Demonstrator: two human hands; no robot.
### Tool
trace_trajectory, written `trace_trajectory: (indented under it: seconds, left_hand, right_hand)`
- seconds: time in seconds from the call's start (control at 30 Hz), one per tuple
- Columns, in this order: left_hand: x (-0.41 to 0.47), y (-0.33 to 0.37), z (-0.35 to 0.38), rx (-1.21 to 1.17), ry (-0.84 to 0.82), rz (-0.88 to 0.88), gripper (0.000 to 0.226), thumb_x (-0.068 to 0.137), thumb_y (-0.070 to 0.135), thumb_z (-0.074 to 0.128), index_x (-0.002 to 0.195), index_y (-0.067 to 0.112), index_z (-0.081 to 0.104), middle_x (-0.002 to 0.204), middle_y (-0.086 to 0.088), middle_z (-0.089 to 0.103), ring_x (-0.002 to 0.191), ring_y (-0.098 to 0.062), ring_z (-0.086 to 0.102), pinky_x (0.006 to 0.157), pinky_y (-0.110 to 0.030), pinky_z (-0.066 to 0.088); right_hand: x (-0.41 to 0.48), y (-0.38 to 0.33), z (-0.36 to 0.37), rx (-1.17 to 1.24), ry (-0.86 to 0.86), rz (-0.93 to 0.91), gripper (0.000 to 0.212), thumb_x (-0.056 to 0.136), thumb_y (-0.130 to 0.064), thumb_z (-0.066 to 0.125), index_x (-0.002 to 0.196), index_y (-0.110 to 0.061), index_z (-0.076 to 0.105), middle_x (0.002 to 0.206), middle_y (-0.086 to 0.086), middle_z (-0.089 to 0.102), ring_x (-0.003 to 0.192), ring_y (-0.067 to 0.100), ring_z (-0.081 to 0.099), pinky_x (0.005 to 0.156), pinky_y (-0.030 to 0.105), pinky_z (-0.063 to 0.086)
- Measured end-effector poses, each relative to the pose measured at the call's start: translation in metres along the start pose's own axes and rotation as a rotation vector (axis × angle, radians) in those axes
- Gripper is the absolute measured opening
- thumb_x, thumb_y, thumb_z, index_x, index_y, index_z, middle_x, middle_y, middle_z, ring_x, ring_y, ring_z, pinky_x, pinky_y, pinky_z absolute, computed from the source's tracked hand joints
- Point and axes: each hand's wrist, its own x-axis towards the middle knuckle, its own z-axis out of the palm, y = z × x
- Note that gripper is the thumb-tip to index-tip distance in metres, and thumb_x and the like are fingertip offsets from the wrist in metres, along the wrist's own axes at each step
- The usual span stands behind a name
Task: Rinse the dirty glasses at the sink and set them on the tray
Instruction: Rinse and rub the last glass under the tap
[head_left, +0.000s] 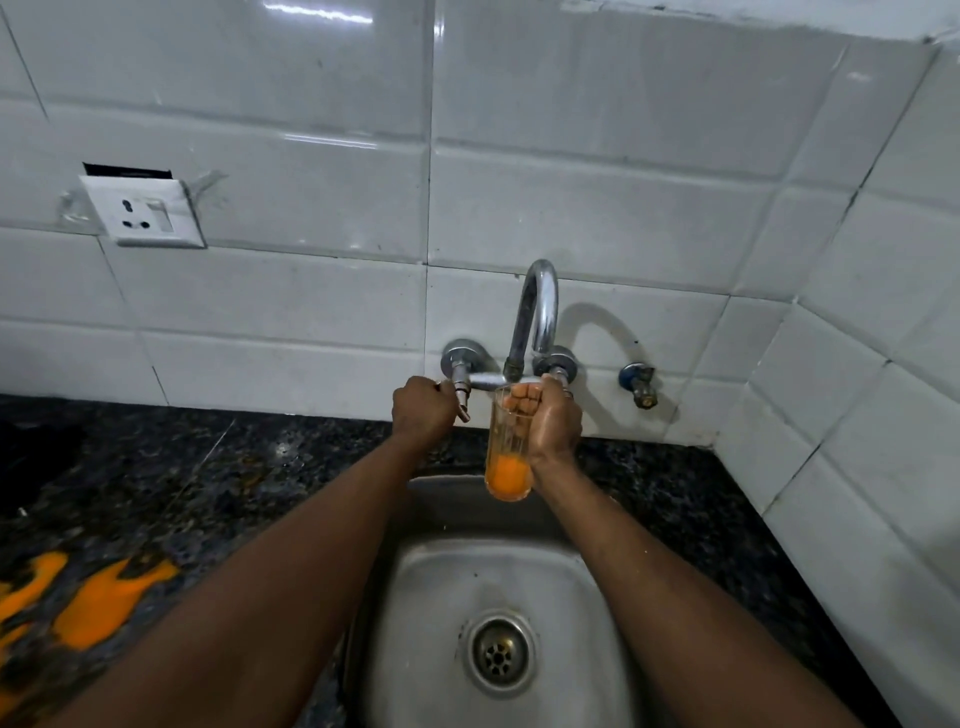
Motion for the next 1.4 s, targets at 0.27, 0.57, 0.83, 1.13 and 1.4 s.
trace_trajectory:
  seconds: [0.27, 0.57, 0.83, 1.13, 1.4]
  left_hand:
    - [-0.053, -0.038, 0.035, -0.858, -0.586, -0.544, 0.083, 0.092, 0.071, 0.035, 0.138, 0.003, 0.046, 0.13, -0.028, 0.058, 0.113, -0.043, 0.059, 0.088, -0.052, 0.052]
    - [-0.035, -0.032, 0.036, -0.568, -0.013, -0.159, 0.032, 0.099, 0.034, 0.052, 0.108, 0.007, 0.067, 0.104, -0.017, 0.071, 0.093, -0.031, 0.067, 0.082, -0.04, 0.053]
    - [-0.022, -0.011, 0.02, -0.085, 0.16, 0.083, 0.043, 0.103, 0.032, 0.049, 0.094, -0.002, 0.075, 0.091, -0.019, 0.074, 0.084, -0.032, 0.067, 0.067, -0.027, 0.037]
    - [-0.077, -0.025, 0.042, -0.869, -0.718, -0.451, 0.055, 0.097, 0.054, 0.04, 0.118, 0.012, 0.067, 0.114, -0.019, 0.068, 0.105, -0.034, 0.062, 0.09, -0.045, 0.052]
    - [-0.078, -0.028, 0.053, -1.143, -0.557, -0.464, 0.049, 0.093, 0.047, 0.043, 0.107, 0.008, 0.069, 0.086, -0.015, 0.065, 0.064, -0.026, 0.056, 0.057, -0.029, 0.043]
  right_hand:
    - [-0.008, 0.008, -0.004, 0.149, -0.015, 0.077, 0.032, 0.094, -0.029, 0.051, 0.085, -0.003, 0.067, 0.07, 0.015, 0.062, 0.06, 0.026, 0.059, 0.058, 0.032, 0.051]
    - [-0.014, 0.016, -0.012, 0.046, 0.0, 0.121, 0.049, 0.099, -0.037, 0.045, 0.09, 0.003, 0.071, 0.078, 0.019, 0.072, 0.07, 0.031, 0.068, 0.07, 0.04, 0.057]
    - [-0.014, 0.014, -0.018, -0.011, 0.028, 0.106, 0.046, 0.098, -0.037, 0.044, 0.083, -0.004, 0.073, 0.079, 0.016, 0.075, 0.078, 0.033, 0.072, 0.072, 0.039, 0.058]
    - [-0.018, 0.017, -0.021, 0.026, -0.016, 0.092, 0.043, 0.099, -0.034, 0.044, 0.084, -0.005, 0.072, 0.081, 0.017, 0.075, 0.071, 0.028, 0.07, 0.066, 0.035, 0.056]
    - [-0.015, 0.008, -0.018, -0.006, -0.096, 0.058, 0.027, 0.1, -0.029, 0.043, 0.096, -0.012, 0.063, 0.088, 0.012, 0.073, 0.075, 0.025, 0.07, 0.07, 0.04, 0.057]
